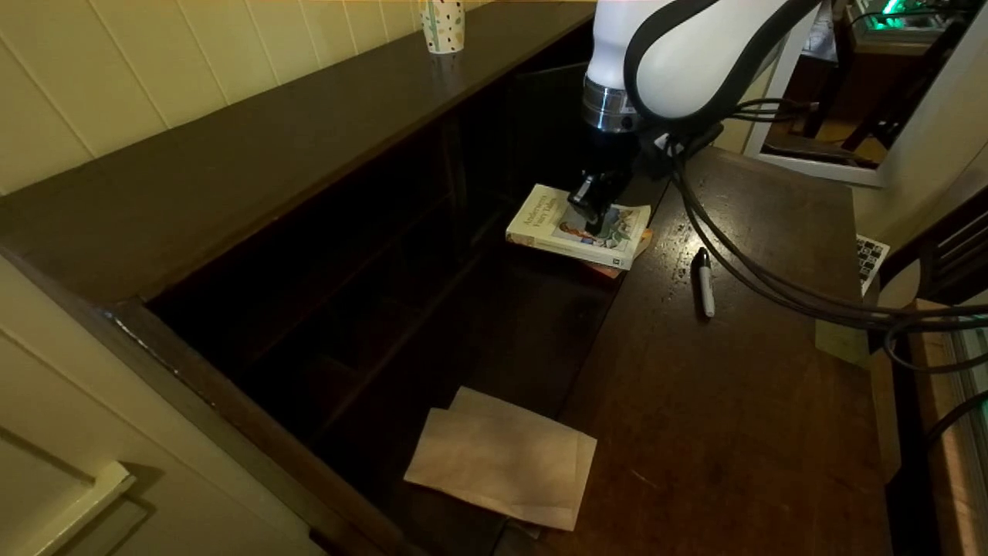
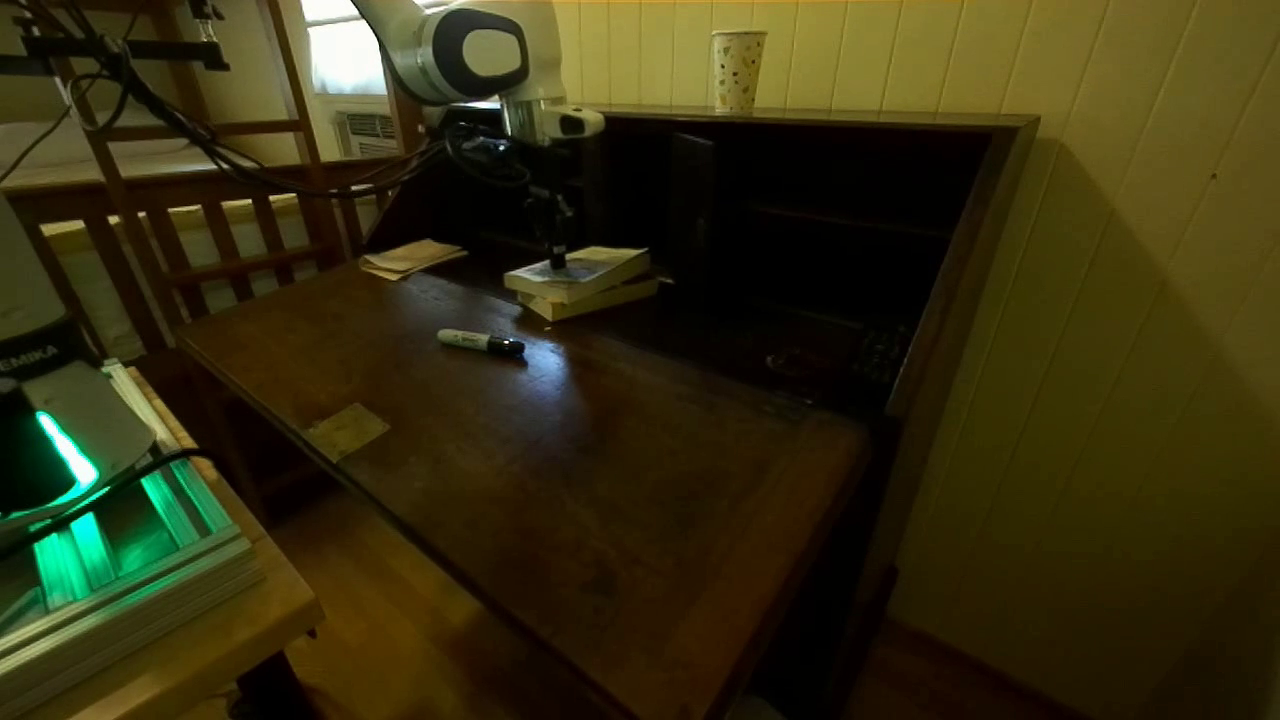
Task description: Turn the white book around in an anticlockwise direction
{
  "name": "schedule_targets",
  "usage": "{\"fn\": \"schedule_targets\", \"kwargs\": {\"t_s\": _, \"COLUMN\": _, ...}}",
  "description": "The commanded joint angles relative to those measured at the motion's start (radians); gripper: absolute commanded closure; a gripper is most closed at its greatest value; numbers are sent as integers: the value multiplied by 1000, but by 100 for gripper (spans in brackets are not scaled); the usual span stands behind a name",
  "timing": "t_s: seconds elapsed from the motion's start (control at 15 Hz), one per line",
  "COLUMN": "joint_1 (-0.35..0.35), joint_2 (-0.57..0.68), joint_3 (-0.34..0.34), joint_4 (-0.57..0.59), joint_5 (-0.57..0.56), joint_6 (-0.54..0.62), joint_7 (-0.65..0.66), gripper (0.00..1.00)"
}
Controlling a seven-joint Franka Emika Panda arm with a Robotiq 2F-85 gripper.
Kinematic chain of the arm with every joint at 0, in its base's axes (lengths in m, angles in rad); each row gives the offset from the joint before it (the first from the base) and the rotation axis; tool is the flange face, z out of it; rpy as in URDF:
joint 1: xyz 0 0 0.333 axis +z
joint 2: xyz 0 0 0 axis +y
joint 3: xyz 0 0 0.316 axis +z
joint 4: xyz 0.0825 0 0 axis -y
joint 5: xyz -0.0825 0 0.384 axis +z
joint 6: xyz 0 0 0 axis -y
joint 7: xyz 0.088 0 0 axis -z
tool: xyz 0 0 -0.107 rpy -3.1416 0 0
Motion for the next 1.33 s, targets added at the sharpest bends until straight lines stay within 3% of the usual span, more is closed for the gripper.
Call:
{"fn": "schedule_targets", "kwargs": {"t_s": 0.0, "joint_1": -18, "joint_2": 16, "joint_3": 4, "joint_4": -25, "joint_5": -45, "joint_6": -37, "joint_7": -144, "gripper": 100}}
{"fn": "schedule_targets", "kwargs": {"t_s": 0.8, "joint_1": -25, "joint_2": -12, "joint_3": -9, "joint_4": -41, "joint_5": -289, "joint_6": -87, "joint_7": -421, "gripper": 100}}
{"fn": "schedule_targets", "kwargs": {"t_s": 1.0, "joint_1": -53, "joint_2": -46, "joint_3": 18, "joint_4": -52, "joint_5": -231, "joint_6": -65, "joint_7": -515, "gripper": 100}}
{"fn": "schedule_targets", "kwargs": {"t_s": 1.27, "joint_1": -102, "joint_2": -96, "joint_3": 69, "joint_4": -56, "joint_5": 0, "joint_6": -86, "joint_7": -576, "gripper": 100}}
